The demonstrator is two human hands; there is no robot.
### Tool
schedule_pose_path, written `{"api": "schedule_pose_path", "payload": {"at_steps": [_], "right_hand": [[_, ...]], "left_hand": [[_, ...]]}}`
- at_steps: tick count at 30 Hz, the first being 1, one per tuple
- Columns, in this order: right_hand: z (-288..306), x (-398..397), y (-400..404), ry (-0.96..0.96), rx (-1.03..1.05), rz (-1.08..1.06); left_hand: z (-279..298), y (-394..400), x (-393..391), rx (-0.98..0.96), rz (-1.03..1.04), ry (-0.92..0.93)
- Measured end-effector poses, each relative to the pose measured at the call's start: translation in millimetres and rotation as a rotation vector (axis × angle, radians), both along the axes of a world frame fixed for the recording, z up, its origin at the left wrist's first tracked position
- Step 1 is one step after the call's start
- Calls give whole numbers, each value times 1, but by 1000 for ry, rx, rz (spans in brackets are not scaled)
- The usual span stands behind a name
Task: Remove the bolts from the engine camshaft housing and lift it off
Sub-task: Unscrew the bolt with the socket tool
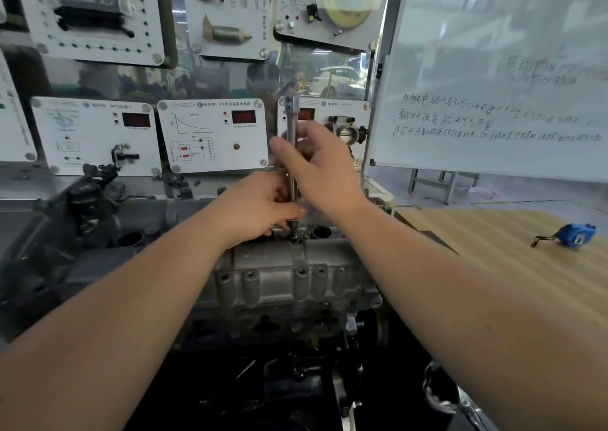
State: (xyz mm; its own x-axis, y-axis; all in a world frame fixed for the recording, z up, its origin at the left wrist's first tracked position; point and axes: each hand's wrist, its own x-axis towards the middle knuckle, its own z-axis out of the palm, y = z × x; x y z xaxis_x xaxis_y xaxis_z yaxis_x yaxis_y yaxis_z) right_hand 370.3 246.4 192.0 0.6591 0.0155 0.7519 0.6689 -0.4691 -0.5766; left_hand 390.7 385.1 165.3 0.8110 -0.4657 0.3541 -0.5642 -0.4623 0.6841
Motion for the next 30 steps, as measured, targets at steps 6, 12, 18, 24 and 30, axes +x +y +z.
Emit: {"api": "schedule_pose_path", "payload": {"at_steps": [6,12,18,24,30], "right_hand": [[-12,9,2,-54,37,-93],[-18,10,-3,-46,19,-108],[-20,7,-5,-92,51,-116],[-19,6,-10,-35,62,-117],[-20,5,-9,-79,1,-106]], "left_hand": [[0,0,1,30,-33,-7],[0,1,-1,41,-56,-1],[0,1,0,21,-4,-4],[0,0,-4,25,-59,-24],[1,1,-1,95,-24,-50]]}}
